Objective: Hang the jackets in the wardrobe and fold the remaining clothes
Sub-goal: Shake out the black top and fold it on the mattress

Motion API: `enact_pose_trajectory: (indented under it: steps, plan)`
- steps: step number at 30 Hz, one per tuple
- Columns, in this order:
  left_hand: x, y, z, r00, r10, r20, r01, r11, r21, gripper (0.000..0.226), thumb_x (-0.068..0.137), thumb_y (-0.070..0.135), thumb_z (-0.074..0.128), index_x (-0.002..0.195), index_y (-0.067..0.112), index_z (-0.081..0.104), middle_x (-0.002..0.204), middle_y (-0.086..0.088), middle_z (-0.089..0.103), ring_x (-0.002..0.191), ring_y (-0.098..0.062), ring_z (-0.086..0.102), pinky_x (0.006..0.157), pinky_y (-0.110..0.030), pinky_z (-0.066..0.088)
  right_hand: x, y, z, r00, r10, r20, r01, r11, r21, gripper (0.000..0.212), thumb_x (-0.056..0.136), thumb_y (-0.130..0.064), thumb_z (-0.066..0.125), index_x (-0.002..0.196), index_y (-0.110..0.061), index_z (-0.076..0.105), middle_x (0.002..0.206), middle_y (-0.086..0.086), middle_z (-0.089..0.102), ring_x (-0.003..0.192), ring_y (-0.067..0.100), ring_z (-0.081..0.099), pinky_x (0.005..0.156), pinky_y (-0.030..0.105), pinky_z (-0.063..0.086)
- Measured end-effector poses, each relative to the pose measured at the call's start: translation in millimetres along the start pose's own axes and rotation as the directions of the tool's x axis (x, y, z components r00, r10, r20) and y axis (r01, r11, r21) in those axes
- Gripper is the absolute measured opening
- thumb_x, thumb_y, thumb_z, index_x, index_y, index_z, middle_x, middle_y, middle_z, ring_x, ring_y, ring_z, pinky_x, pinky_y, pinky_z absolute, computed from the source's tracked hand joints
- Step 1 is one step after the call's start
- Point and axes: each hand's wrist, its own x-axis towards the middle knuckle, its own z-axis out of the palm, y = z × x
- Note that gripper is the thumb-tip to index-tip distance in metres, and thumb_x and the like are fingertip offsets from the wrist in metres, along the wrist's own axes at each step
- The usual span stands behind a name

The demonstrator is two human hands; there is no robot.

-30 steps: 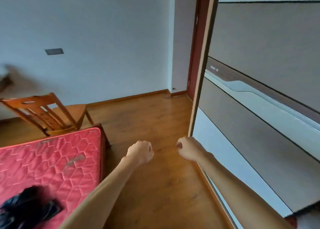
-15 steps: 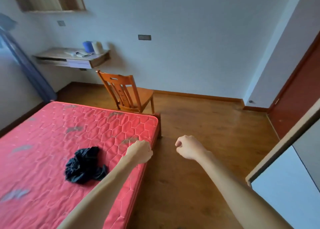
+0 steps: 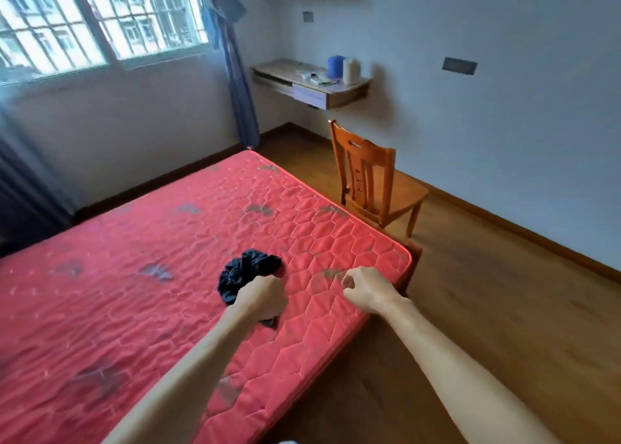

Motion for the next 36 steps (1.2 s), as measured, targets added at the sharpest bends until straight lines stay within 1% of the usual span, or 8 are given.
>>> enact_pose_trajectory:
  steps: [2,5,9,13,17,23,31,36]
  plan:
    - [15,-23,-3,0.998,-0.056,-0.016,0.056,0.998,-0.037,0.017,0.082,0.021,0.049,0.08,0.012,0.063,0.08,-0.009,0.066,0.084,-0.035,0.067,0.058,-0.03,0.046,32,-17,4,0.998,-0.05,0.034,0.051,0.999,-0.018,0.03,0.088,-0.018,0.055,0.112,-0.017,0.072,0.116,0.007,0.072,0.111,0.027,0.065,0.097,0.039,0.052]
    - [44,-55,-7,0.992,-0.124,-0.029,0.12,0.988,-0.096,0.024,0.083,0.025,0.052,0.094,0.013,0.07,0.092,-0.006,0.072,0.088,-0.029,0.068,0.07,-0.032,0.053,83,-43,13,0.992,-0.096,0.084,0.099,0.995,-0.034,0.03,0.083,-0.02,0.053,0.106,-0.019,0.072,0.113,0.007,0.072,0.109,0.029,0.066,0.093,0.041,0.054]
    - [91,-99,-14,0.985,-0.172,-0.021,0.166,0.969,-0.185,0.01,0.08,0.023,0.052,0.074,0.024,0.06,0.074,-0.002,0.061,0.069,-0.024,0.055,0.067,-0.035,0.054,152,-79,25,0.974,-0.168,0.148,0.181,0.981,-0.073,0.032,0.081,-0.018,0.052,0.104,-0.018,0.074,0.112,0.007,0.073,0.109,0.028,0.066,0.094,0.04,0.053]
    - [132,-138,-21,0.969,-0.245,0.023,0.242,0.931,-0.273,0.01,0.082,0.022,0.053,0.076,0.026,0.06,0.074,-0.002,0.06,0.068,-0.02,0.054,0.066,-0.034,0.052,220,-115,37,0.955,-0.192,0.225,0.214,0.973,-0.081,0.034,0.084,-0.016,0.052,0.111,-0.018,0.072,0.116,0.005,0.072,0.113,0.026,0.064,0.097,0.039,0.051]
    - [174,-176,-13,0.944,-0.321,0.078,0.325,0.863,-0.386,0.02,0.083,0.023,0.054,0.087,0.015,0.071,0.086,-0.004,0.074,0.083,-0.024,0.068,0.073,-0.035,0.055,273,-137,56,0.933,-0.197,0.301,0.232,0.969,-0.086,0.033,0.085,-0.017,0.052,0.113,-0.018,0.071,0.118,0.004,0.071,0.113,0.024,0.064,0.098,0.036,0.05]
    - [223,-213,12,0.904,-0.381,0.194,0.427,0.794,-0.433,0.024,0.087,0.024,0.052,0.101,0.022,0.072,0.102,-0.003,0.072,0.099,-0.025,0.066,0.08,-0.032,0.052,353,-154,84,0.896,-0.195,0.398,0.257,0.96,-0.11,0.033,0.09,-0.014,0.052,0.117,-0.018,0.07,0.119,0.003,0.071,0.112,0.02,0.064,0.099,0.033,0.049]
    - [299,-247,50,0.814,-0.473,0.337,0.579,0.619,-0.531,0.026,0.086,0.027,0.053,0.104,0.024,0.072,0.108,-0.002,0.073,0.106,-0.023,0.065,0.09,-0.035,0.053,453,-173,148,0.755,-0.165,0.635,0.342,0.925,-0.166,0.048,0.088,-0.012,0.049,0.135,-0.022,0.057,0.129,0.007,0.066,0.12,0.025,0.059,0.1,0.032,0.046]
    - [362,-269,99,0.733,-0.597,0.325,0.643,0.455,-0.616,0.032,0.09,0.022,0.055,0.119,0.019,0.067,0.118,-0.005,0.068,0.116,-0.025,0.06,0.098,-0.036,0.048,519,-172,211,0.739,-0.166,0.653,0.36,0.917,-0.174,0.054,0.087,-0.009,0.046,0.139,-0.022,0.05,0.123,0.012,0.067,0.117,0.031,0.06,0.096,0.038,0.049]
